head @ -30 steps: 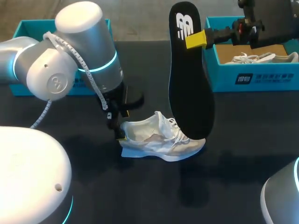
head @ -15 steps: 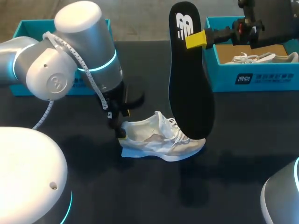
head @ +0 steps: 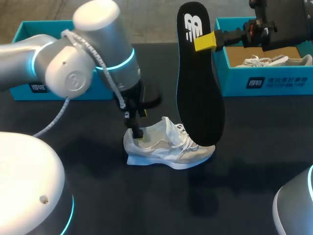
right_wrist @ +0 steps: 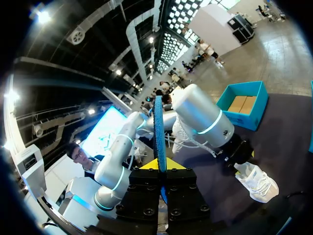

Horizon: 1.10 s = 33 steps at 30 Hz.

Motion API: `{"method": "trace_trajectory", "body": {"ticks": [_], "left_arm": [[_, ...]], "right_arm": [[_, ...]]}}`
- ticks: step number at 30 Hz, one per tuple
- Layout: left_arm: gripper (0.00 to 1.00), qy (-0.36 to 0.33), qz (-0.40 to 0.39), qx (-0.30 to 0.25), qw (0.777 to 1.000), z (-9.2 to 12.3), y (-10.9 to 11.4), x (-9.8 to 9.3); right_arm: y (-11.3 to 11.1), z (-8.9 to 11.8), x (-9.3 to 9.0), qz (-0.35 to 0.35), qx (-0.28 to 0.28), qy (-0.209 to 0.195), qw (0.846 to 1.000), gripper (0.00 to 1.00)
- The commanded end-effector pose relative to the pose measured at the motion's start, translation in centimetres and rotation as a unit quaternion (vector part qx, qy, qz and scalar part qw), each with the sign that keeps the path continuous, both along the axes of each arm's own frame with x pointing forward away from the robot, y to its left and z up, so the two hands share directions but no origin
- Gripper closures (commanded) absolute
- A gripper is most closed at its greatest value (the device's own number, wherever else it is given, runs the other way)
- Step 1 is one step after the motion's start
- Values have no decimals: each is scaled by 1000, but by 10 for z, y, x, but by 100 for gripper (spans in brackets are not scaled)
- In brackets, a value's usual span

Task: Take the shoe out of the shoebox, open the shoe tongue, remove and reinsert the insole, then place the shoe into the shoebox

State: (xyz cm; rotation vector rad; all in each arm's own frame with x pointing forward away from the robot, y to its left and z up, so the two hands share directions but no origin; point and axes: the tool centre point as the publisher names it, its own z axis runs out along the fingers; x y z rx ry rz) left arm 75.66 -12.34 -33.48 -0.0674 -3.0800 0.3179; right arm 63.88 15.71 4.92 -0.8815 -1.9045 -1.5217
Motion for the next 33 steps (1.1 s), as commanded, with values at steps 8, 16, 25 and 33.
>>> {"method": "trace_trajectory", "body": {"ticks": [8, 16, 25, 33], "left_arm": [[0, 30, -9, -9, 999, -34, -34, 26], [0, 37, -20, -10, 999, -45, -51, 28], [8, 44, -24, -9, 999, -53, -59, 26], [62, 51, -23, -10, 998, -58, -62, 24]], "right_arm": [[3, 1, 3, 1, -2, 1, 1000, 100], [3, 1, 3, 1, -2, 1, 1000, 100], [3, 1, 3, 1, -2, 1, 1000, 100], [3, 1, 3, 1, -2, 1, 1000, 100]]}}
